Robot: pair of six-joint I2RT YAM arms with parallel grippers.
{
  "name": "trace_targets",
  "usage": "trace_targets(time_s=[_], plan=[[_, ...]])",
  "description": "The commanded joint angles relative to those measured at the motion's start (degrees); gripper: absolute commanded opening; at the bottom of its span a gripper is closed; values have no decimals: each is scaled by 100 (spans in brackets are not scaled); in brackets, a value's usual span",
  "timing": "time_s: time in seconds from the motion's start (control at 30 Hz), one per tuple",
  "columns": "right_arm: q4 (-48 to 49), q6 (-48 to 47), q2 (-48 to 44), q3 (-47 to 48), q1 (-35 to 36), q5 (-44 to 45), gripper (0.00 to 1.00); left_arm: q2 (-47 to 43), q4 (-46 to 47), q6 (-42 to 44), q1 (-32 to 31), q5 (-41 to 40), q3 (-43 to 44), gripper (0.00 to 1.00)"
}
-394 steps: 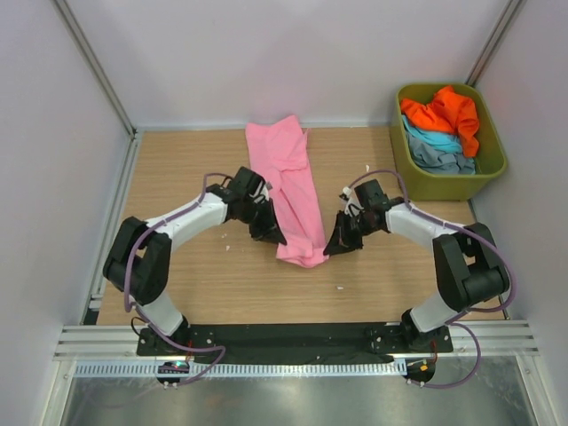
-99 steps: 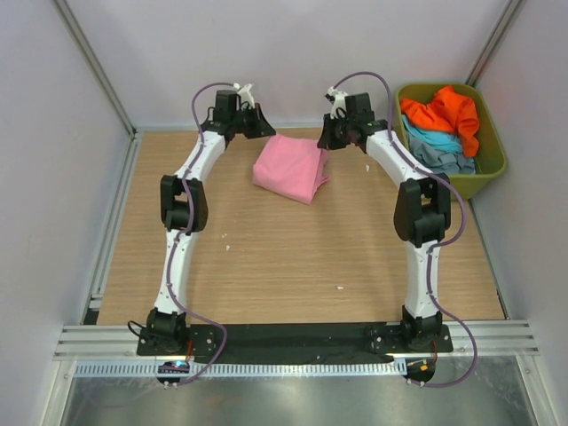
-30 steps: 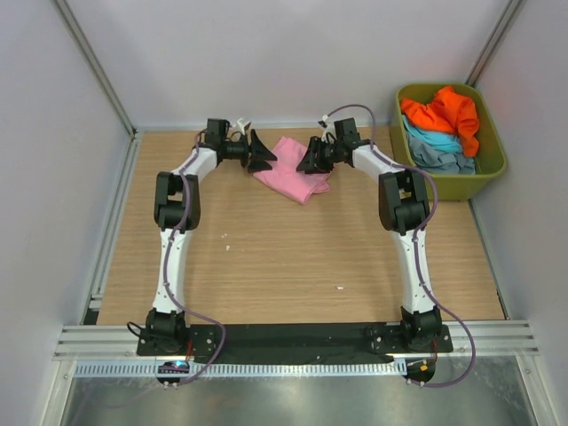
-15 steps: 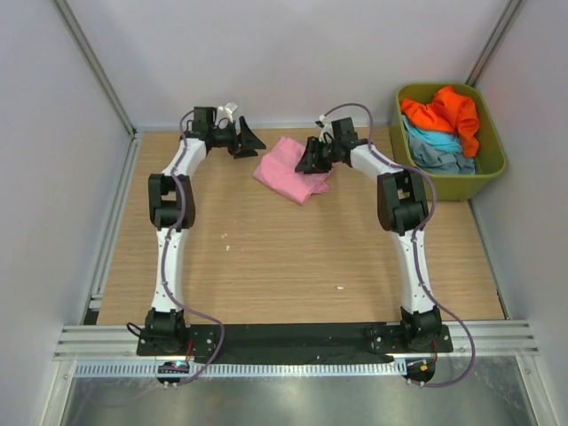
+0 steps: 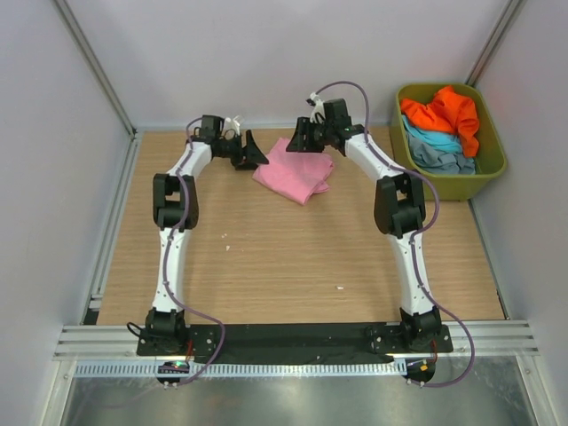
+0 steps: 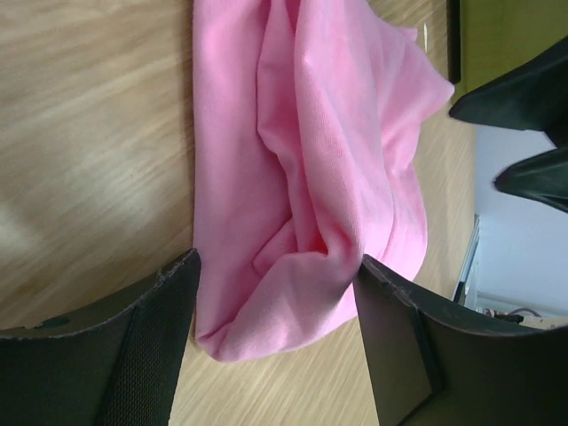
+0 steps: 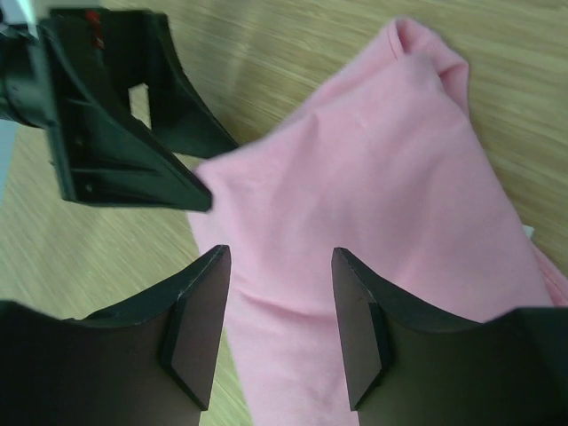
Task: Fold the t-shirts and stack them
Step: Fold the tshirt
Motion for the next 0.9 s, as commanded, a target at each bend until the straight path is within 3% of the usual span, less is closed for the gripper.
trace_targets(time_s=[0.0, 0.5, 0.67, 0.87], plan=[[121, 246, -270, 109, 248, -100, 56, -376, -522, 311, 28, -201, -534, 72], [-54, 141, -472, -314, 248, -241, 56, -1194, -601, 197, -499, 45, -2213, 71], [-256, -8, -569, -533, 222, -205, 56, -1344, -636, -15, -341, -69, -1969, 75], [-38, -70, -1051, -937, 178, -320, 55, -1511, -1180, 556, -77, -525, -1748, 75]])
